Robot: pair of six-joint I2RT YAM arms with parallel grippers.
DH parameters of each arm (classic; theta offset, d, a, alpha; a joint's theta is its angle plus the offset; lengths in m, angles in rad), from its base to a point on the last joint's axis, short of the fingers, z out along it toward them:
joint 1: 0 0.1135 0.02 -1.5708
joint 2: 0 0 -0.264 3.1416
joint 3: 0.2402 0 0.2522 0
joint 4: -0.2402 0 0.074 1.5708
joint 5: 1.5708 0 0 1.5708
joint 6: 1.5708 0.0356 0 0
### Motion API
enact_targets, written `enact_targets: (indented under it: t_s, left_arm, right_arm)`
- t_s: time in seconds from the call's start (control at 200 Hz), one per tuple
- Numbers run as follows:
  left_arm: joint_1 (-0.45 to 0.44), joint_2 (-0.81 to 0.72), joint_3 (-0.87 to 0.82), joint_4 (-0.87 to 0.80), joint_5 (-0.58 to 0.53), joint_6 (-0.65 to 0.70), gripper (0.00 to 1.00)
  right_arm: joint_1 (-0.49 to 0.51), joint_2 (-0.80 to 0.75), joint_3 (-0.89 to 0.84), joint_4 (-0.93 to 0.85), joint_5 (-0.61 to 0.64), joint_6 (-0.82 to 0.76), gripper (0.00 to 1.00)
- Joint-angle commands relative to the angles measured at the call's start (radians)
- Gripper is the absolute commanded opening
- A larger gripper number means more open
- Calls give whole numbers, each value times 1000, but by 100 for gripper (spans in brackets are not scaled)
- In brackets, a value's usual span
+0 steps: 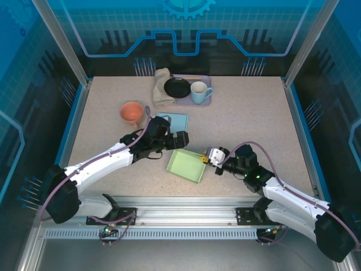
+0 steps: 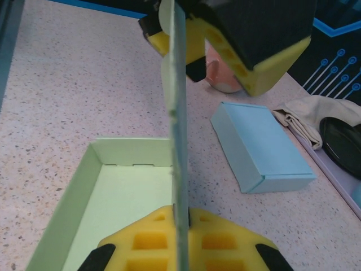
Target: Fold the paper box
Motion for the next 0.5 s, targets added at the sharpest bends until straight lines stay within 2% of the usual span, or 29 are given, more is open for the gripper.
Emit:
enact_targets:
  t_s: [0.0, 0.27, 0.34, 0.49]
  left_arm:
    - [-25, 32, 39, 5, 72, -57, 99]
    - [-69, 70, 52, 61, 138, -158, 99]
    - [-77, 75, 57, 66, 126, -163, 98]
    - [-82, 91, 46, 36, 42, -157, 87]
  right_arm:
    - [7, -5, 6, 61, 70, 9, 0]
    - [43, 51, 20, 61, 127, -34, 0]
    - [48, 77, 33, 52, 153, -34, 0]
    - [62, 126, 66, 11, 195, -40, 14]
